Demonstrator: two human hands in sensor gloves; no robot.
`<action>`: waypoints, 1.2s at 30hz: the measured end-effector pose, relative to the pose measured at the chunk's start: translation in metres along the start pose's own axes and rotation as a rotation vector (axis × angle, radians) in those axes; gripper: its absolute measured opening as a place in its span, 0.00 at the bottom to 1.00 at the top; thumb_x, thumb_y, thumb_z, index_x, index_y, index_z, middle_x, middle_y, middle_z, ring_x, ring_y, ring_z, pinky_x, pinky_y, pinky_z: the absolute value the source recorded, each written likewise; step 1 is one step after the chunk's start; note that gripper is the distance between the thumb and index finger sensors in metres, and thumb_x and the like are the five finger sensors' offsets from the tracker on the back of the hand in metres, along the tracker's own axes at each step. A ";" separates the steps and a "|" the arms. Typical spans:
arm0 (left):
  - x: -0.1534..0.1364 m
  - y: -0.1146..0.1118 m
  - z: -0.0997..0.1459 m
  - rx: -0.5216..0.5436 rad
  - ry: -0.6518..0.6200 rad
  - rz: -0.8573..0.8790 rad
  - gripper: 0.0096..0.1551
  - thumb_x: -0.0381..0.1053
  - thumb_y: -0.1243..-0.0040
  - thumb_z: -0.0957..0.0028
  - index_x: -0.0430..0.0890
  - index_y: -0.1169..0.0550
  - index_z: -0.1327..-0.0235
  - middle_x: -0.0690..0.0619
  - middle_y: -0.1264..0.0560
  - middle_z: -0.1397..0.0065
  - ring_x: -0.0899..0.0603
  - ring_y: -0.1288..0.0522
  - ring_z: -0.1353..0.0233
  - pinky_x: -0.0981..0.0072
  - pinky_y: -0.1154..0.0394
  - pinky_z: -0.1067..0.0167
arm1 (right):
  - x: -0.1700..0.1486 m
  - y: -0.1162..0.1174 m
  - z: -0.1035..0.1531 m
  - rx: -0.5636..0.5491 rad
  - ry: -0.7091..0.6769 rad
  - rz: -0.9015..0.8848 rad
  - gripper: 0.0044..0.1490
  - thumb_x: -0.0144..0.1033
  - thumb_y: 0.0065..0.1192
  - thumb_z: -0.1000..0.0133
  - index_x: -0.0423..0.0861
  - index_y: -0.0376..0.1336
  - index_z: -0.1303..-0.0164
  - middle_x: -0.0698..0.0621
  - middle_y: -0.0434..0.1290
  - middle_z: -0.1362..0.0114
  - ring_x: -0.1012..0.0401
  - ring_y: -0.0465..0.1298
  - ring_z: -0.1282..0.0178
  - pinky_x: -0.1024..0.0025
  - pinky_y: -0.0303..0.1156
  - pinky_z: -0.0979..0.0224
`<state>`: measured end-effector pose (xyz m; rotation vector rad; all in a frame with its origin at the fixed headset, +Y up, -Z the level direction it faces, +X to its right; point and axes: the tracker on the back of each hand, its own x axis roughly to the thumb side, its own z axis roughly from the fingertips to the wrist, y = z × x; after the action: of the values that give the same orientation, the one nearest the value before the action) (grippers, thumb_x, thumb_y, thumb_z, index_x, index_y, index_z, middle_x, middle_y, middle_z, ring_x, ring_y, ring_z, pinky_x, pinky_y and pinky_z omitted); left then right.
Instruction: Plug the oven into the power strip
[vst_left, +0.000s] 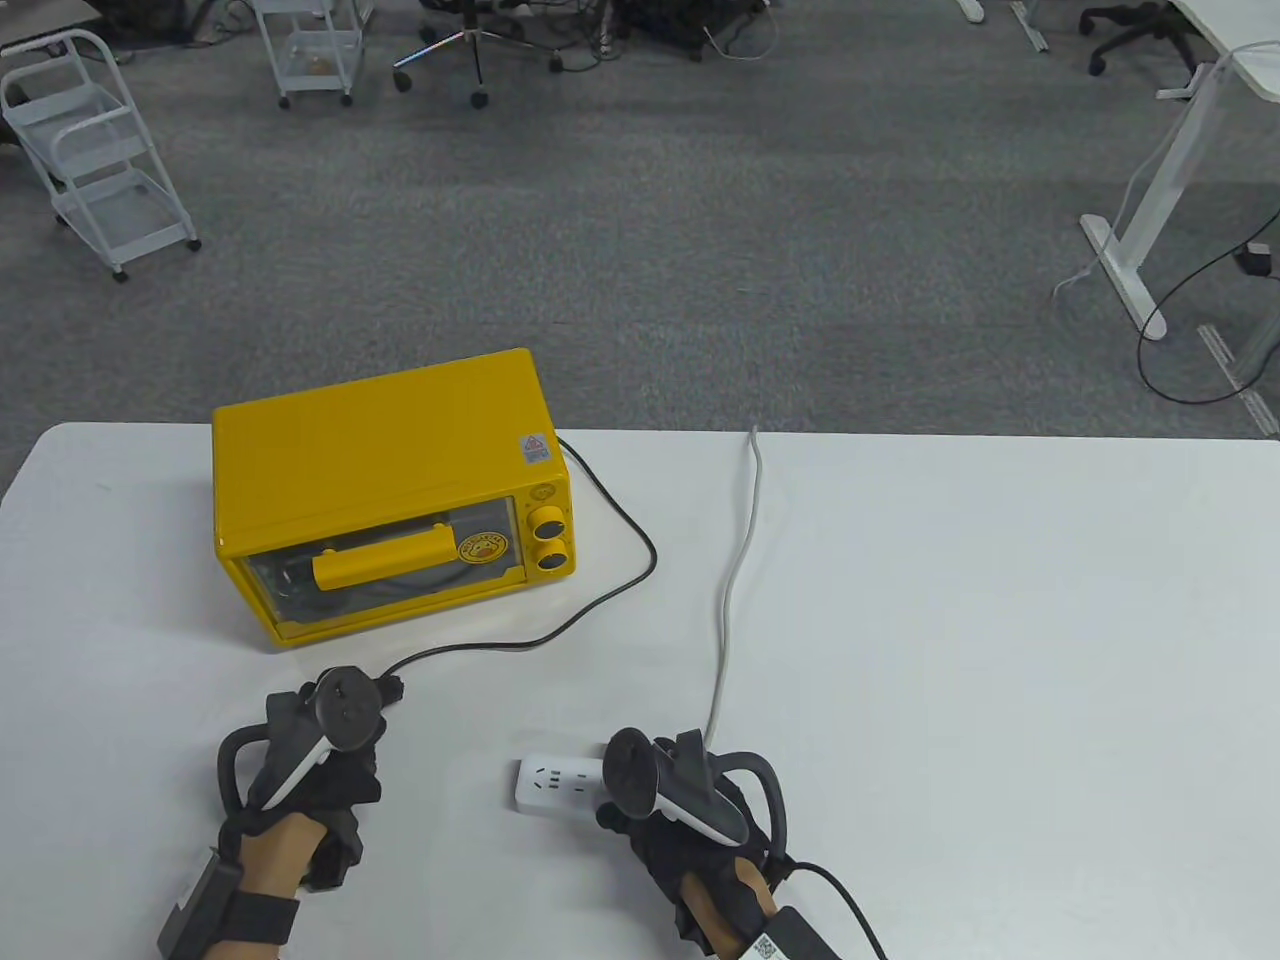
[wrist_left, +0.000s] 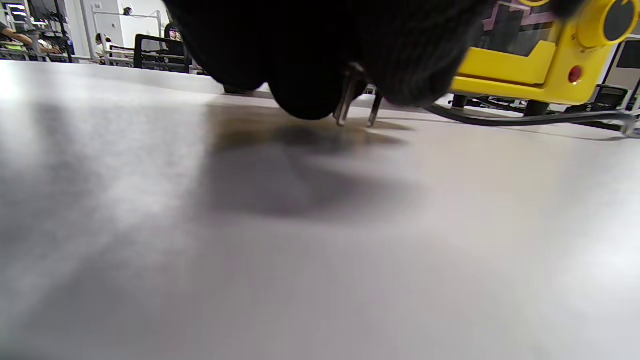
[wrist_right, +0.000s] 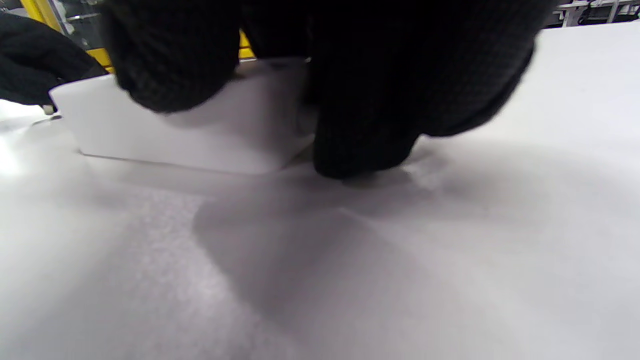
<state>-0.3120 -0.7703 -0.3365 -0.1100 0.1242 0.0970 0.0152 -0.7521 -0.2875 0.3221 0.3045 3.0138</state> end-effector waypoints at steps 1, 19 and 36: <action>0.000 0.001 0.001 0.001 -0.007 0.013 0.30 0.53 0.34 0.50 0.65 0.24 0.32 0.54 0.31 0.18 0.49 0.24 0.30 0.49 0.27 0.26 | 0.000 0.000 0.000 -0.002 0.000 0.000 0.46 0.56 0.64 0.53 0.54 0.60 0.22 0.43 0.74 0.34 0.60 0.85 0.50 0.61 0.81 0.43; 0.029 0.008 0.021 -0.084 -0.423 0.462 0.19 0.53 0.34 0.50 0.64 0.17 0.45 0.72 0.25 0.21 0.47 0.20 0.35 0.45 0.26 0.29 | -0.003 0.002 0.001 -0.004 -0.003 -0.014 0.46 0.57 0.64 0.53 0.54 0.60 0.22 0.43 0.73 0.34 0.60 0.85 0.50 0.61 0.81 0.43; 0.052 0.016 0.044 -0.285 -0.555 0.472 0.37 0.41 0.35 0.51 0.57 0.29 0.25 0.54 0.30 0.15 0.49 0.21 0.24 0.54 0.24 0.26 | -0.005 0.003 0.001 0.000 -0.014 -0.019 0.46 0.57 0.64 0.53 0.54 0.60 0.21 0.43 0.73 0.34 0.60 0.84 0.50 0.61 0.81 0.42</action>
<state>-0.2568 -0.7445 -0.3017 -0.3325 -0.4235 0.6117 0.0198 -0.7550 -0.2865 0.3377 0.3042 2.9921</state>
